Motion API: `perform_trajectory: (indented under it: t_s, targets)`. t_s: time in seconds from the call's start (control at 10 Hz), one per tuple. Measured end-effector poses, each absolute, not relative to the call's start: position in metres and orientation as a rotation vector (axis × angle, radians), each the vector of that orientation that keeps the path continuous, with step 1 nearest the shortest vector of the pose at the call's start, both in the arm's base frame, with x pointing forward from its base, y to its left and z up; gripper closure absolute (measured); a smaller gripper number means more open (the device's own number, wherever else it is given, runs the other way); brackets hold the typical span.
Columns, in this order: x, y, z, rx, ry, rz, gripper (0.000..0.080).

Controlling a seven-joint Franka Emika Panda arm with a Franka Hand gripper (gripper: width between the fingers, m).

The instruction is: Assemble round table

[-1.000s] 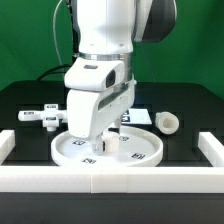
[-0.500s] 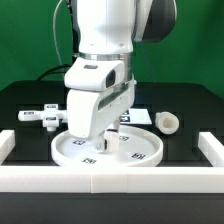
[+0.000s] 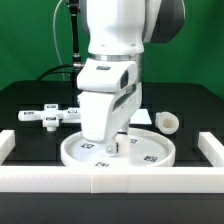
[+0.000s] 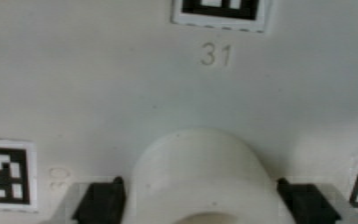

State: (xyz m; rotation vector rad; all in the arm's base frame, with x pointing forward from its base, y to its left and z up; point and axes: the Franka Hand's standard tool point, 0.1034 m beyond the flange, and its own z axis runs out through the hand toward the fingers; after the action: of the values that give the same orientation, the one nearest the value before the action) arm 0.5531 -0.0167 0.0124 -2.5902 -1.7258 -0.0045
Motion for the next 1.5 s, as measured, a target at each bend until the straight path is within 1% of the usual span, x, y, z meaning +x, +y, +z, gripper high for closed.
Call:
perform_trajectory:
  t_s: [0.3, 0.8, 1.2, 1.4, 1.5]
  targets:
    - [0.564, 0.006, 0.013, -2.575, -1.733, -0.011, 0.0392]
    - [0.565, 0.036, 0.013, -2.571, -1.716, 0.021, 0.0392]
    - [0.565, 0.037, 0.013, -2.599, -1.680, 0.025, 0.0392]
    - [0.565, 0.037, 0.013, -2.599, -1.679, 0.025, 0.0193]
    - [0.565, 0.037, 0.013, -2.600, -1.678, 0.025, 0.0163]
